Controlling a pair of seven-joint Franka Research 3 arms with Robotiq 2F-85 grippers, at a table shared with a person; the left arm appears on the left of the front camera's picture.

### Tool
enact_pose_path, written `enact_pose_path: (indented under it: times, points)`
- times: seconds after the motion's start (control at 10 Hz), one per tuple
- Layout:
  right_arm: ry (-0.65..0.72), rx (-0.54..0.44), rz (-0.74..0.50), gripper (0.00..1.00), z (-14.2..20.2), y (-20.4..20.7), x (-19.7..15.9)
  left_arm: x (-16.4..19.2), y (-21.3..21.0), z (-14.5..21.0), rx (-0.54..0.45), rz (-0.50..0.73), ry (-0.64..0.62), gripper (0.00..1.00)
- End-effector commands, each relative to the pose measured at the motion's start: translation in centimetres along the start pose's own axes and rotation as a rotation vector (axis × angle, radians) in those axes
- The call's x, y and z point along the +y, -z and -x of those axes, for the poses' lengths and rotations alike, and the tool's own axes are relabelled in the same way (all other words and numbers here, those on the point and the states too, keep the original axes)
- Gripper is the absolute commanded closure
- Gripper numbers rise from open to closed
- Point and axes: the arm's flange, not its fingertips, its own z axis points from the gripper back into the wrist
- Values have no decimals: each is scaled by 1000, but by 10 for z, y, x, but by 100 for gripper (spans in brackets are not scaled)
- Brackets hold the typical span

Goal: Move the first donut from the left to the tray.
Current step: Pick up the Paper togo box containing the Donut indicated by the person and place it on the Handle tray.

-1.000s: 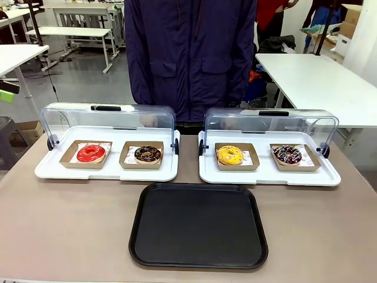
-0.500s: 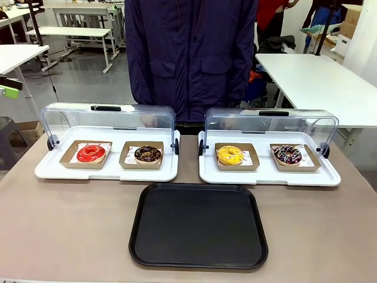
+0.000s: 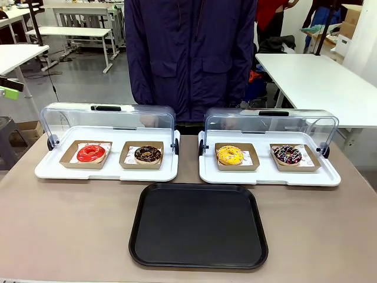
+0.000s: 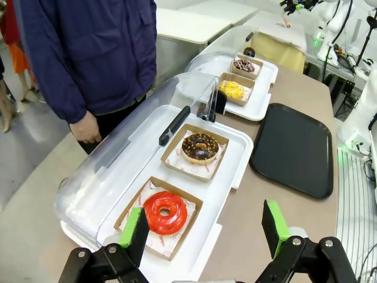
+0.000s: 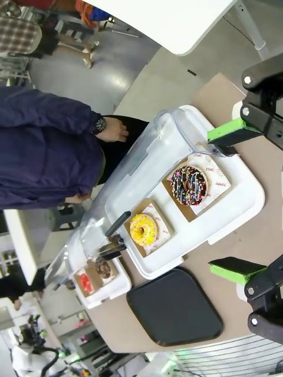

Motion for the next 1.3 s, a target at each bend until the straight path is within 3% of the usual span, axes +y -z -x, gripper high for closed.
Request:
enact_pose_path:
  times: [0.0,1.2]
  points:
    - [-10,-3,-10,0,1,0,3,-1,-1,0,1,11,11,0]
    - [-10,-3,-10,0,1,0,3,-1,-1,0,1,11,11,0]
